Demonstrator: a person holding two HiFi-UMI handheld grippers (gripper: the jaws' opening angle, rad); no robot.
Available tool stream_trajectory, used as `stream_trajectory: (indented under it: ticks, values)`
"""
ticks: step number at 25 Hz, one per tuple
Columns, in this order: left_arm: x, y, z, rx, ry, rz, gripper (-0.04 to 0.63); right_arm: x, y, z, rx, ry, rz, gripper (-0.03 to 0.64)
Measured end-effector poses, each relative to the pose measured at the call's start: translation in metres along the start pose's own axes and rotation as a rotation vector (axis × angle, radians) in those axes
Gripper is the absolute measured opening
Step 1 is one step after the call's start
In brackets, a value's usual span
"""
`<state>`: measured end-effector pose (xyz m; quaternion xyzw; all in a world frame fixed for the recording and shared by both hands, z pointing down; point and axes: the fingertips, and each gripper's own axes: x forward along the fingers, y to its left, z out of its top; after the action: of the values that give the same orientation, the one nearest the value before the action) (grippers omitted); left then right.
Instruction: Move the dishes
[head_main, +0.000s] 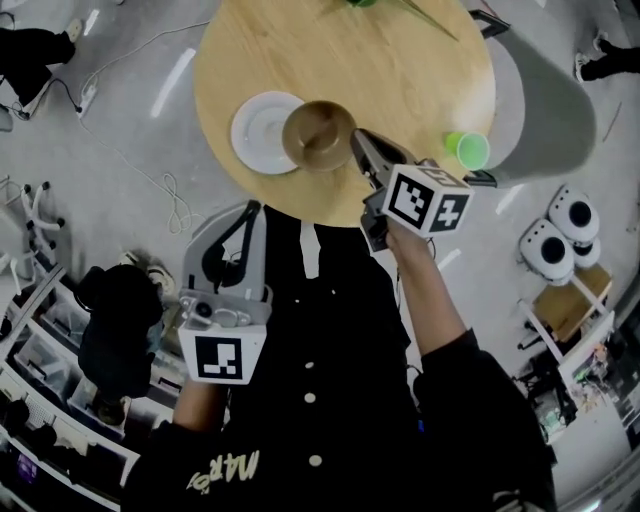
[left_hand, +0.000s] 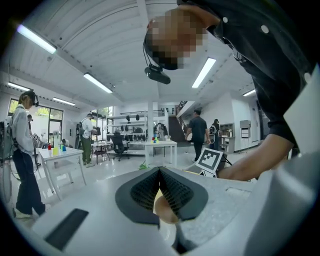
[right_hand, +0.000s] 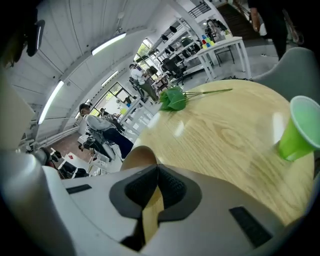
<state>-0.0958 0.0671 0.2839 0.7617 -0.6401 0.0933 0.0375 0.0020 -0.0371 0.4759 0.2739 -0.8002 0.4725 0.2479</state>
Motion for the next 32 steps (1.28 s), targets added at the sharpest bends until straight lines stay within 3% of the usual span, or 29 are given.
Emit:
stream_trajectory:
  ticks: [10, 26, 32]
  values:
    - [0.035, -0.056, 0.016, 0.026, -0.019, -0.108, 0.003, -0.067, -0.074, -0.007, 0.101, -0.053, -0.094, 0.003]
    - [0.062, -0.101, 0.028, 0.049, -0.02, -0.198, 0.003, -0.126, -0.141, -0.039, 0.206, -0.073, -0.165, 0.003]
    - [0.065, -0.105, 0.028, 0.046, -0.017, -0.206, 0.003, -0.132, -0.146, -0.045, 0.194, -0.062, -0.165, 0.003]
